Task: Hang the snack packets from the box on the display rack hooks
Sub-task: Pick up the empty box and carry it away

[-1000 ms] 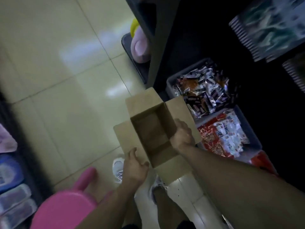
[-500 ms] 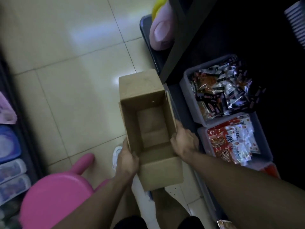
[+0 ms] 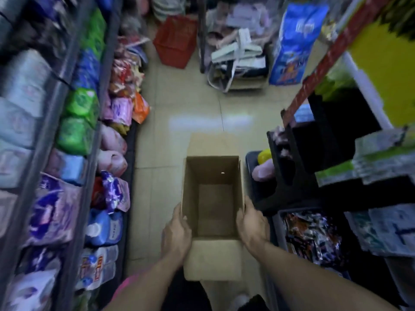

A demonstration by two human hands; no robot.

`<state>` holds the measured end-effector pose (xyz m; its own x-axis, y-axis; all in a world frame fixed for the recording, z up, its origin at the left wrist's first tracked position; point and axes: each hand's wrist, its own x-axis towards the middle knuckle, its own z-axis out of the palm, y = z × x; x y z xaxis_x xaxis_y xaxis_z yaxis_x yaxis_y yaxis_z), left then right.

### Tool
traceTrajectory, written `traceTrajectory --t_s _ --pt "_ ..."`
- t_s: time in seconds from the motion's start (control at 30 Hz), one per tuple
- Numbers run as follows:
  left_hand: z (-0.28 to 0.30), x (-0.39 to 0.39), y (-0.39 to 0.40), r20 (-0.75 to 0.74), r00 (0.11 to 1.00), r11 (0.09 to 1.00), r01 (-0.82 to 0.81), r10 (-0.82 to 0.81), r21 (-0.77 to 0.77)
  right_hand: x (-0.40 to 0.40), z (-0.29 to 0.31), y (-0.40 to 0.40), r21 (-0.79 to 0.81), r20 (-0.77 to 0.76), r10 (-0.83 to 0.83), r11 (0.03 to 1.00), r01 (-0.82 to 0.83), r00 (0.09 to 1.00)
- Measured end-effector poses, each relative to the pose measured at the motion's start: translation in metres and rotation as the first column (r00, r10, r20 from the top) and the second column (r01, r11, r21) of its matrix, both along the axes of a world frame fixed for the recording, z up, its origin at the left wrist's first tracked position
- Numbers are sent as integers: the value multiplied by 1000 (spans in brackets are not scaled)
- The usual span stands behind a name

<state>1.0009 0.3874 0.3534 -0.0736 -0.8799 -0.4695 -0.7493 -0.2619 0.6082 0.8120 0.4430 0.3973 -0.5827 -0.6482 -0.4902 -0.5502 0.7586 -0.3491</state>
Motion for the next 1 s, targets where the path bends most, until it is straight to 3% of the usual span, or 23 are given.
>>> traceTrajectory --t_s 0.33,0.47,0.77,1.0 --pt "38 13 -229 26 998 996 51 -50 -70 8 44 -233 -41 -9 -21 999 21 1000" --pt "38 -2 -311 8 1000 999 24 -24 -33 0 43 -293 -84 45 -122 989 125 992" --pt "41 -88 -481 155 981 993 115 -113 2 -76 19 -448 -72 36 -260 962 262 965" --pt "64 -193 -616 139 982 990 124 -132 59 -172 34 -567 -74 61 -336 937 340 940"
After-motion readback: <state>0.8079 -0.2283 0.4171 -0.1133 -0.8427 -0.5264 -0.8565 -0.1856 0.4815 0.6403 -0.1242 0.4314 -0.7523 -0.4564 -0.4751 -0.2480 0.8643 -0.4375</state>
